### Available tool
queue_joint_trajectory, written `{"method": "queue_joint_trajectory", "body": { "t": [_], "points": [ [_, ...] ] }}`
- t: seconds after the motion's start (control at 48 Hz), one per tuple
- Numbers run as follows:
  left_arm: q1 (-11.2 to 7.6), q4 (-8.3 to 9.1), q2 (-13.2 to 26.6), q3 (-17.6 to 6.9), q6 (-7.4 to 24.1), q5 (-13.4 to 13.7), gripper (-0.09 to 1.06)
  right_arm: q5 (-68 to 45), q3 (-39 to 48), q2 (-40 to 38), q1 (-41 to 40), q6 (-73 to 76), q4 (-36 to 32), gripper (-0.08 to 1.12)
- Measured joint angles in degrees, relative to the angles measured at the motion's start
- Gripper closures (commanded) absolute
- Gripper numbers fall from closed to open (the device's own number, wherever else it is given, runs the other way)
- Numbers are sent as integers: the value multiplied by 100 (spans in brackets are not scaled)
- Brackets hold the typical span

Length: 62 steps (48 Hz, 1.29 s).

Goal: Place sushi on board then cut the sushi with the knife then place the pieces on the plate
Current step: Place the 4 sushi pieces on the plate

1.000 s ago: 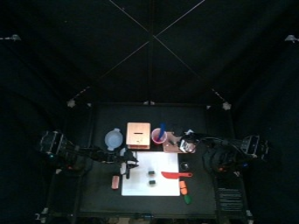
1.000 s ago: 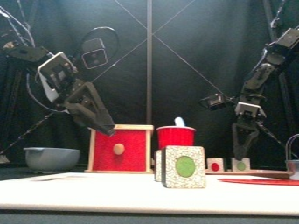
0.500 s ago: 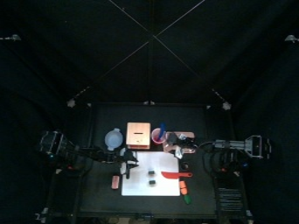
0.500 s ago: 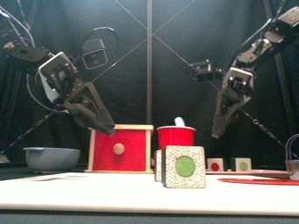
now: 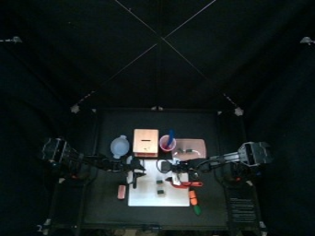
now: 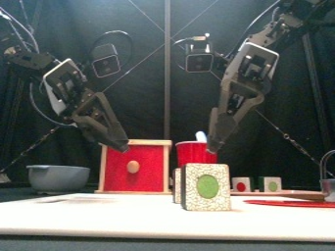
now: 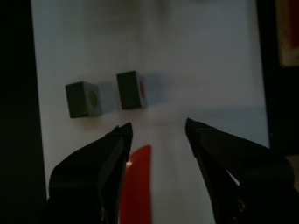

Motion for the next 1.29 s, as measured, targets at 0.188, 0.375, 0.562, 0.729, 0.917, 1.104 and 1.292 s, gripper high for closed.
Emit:
{"method": "queue_joint_trajectory", "body": {
  "t": [0.188,0.375,0.562,0.729,0.917,1.104,1.292],
  "points": [
    [0,0,0,9,-9,0,26,0,-334,431,185,-9,18,18],
    [0,9,0,26,0,0,26,-26,-615,765,246,-9,18,18],
    [0,0,0,44,0,0,26,-44,-809,1125,264,-9,18,19],
    [0,0,0,53,0,0,26,-44,-905,1310,281,-18,18,26],
    [9,9,0,62,0,-9,26,-44,-914,1327,299,-9,9,44],
    [0,0,0,62,0,0,26,0,-905,1301,272,-9,18,46],
    [0,0,0,53,0,0,26,404,-545,624,79,-53,9,46]
  ]
}}
